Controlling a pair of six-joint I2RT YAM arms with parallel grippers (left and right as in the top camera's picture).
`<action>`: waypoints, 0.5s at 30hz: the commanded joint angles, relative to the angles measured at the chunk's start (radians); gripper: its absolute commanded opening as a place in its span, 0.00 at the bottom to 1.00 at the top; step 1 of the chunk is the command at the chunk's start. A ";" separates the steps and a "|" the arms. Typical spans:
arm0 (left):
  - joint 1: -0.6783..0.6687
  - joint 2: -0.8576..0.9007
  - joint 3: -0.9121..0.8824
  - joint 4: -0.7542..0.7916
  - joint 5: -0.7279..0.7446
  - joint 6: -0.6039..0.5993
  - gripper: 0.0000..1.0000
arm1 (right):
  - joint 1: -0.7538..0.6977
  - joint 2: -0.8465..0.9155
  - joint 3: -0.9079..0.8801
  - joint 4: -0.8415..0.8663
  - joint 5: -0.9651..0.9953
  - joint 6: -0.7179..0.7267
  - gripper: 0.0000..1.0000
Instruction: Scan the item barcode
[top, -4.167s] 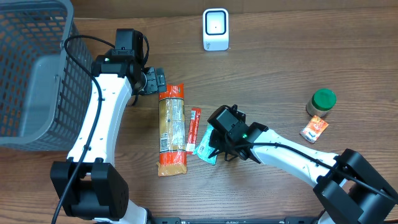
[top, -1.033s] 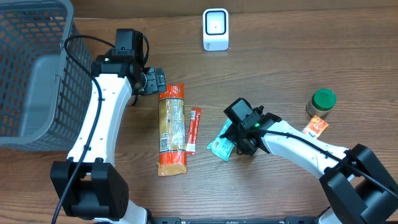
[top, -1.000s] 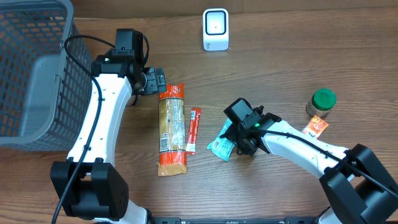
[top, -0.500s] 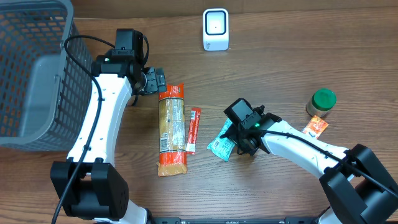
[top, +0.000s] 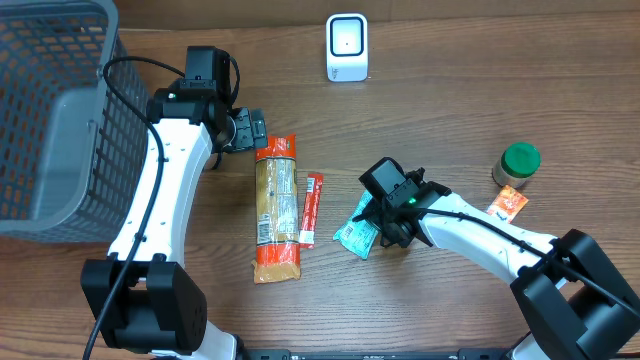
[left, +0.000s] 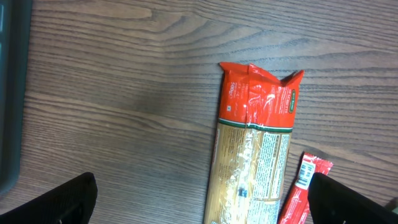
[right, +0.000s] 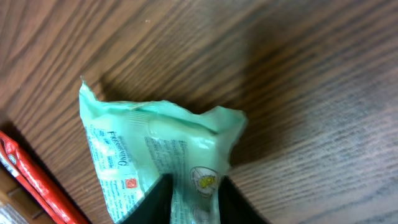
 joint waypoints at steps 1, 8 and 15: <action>0.000 -0.012 0.015 0.000 -0.007 0.005 1.00 | -0.005 0.024 -0.009 -0.006 0.016 0.004 0.10; 0.000 -0.012 0.015 0.000 -0.007 0.005 1.00 | -0.005 0.024 -0.008 -0.006 0.014 0.004 0.04; 0.000 -0.012 0.015 0.000 -0.007 0.005 1.00 | -0.005 0.024 -0.008 -0.007 -0.009 0.003 0.04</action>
